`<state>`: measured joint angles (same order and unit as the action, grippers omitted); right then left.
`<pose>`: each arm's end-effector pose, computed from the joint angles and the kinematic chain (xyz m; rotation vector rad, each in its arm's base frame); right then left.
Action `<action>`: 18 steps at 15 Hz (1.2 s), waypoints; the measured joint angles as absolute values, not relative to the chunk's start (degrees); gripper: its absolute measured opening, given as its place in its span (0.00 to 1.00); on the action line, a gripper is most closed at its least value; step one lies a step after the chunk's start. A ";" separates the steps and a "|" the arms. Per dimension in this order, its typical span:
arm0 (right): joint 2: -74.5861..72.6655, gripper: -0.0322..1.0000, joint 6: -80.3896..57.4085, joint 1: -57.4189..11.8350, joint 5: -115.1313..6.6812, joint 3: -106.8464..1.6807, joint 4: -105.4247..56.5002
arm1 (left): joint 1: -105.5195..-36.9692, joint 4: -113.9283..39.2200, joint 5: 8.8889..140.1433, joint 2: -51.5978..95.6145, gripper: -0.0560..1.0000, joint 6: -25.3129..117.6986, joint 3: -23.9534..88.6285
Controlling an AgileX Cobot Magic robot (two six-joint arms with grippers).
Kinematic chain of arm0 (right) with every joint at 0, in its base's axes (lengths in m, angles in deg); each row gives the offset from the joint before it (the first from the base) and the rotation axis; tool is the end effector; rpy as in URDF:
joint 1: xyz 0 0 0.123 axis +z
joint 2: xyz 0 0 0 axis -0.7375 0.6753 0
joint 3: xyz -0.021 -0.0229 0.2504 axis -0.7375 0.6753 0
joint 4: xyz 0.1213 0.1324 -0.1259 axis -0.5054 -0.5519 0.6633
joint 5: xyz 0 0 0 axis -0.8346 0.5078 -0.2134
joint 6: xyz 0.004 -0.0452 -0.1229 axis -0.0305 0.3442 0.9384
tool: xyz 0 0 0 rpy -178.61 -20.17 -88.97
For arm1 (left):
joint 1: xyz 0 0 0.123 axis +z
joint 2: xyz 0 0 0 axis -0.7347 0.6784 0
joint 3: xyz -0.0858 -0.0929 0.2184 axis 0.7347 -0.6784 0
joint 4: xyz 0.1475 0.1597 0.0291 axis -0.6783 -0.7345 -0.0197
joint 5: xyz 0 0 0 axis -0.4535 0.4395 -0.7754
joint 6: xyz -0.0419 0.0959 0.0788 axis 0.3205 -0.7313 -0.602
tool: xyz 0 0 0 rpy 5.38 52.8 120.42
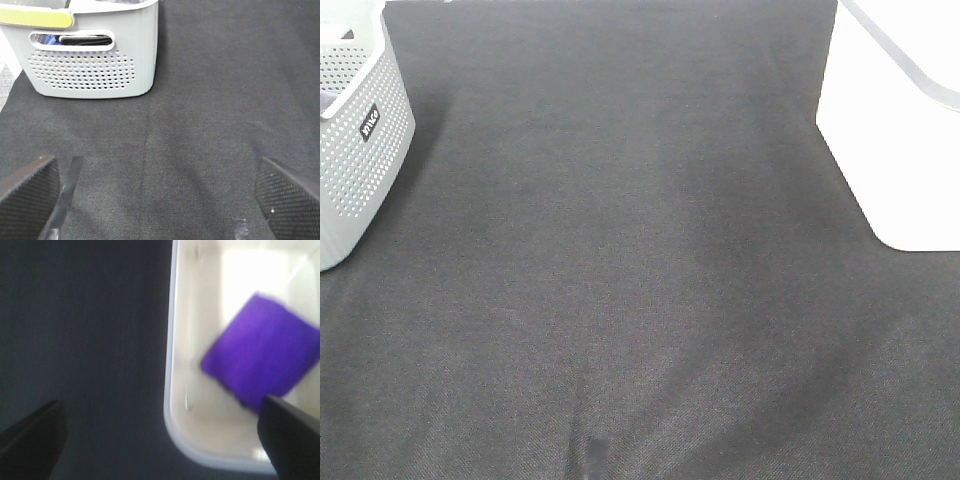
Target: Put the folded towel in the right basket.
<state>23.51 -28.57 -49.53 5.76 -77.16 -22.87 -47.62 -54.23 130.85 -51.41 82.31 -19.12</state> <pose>0.3505 0.0011 0.3257 -0.0730 2.5583 0.0948 0.0354 0.0065 0.2421 -0.0329 2.0372 0.0444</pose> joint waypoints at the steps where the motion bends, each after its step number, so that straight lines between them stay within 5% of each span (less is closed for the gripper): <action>1: 16.69 0.98 -27.48 -49.53 2.10 -67.19 -23.39 | -47.62 -54.23 130.85 -51.41 0.99 82.31 -19.12; 5: -14.83 0.98 -25.30 -49.53 -11.94 -32.12 -25.16 | -47.62 -54.23 130.85 -51.41 0.99 82.31 -19.12; 8: -35.39 0.98 -25.30 -49.53 -12.63 -16.42 -25.16 | -47.62 -54.23 130.85 -51.41 0.99 82.31 -19.12; 13: -59.80 0.98 -25.41 -49.53 -1.80 -3.65 -25.22 | -47.62 -54.23 130.85 -51.41 0.99 82.31 -19.12; 18: -67.25 0.98 -25.47 -49.53 1.98 0.25 -25.39 | -47.62 -54.23 130.85 -51.41 0.99 82.31 -19.12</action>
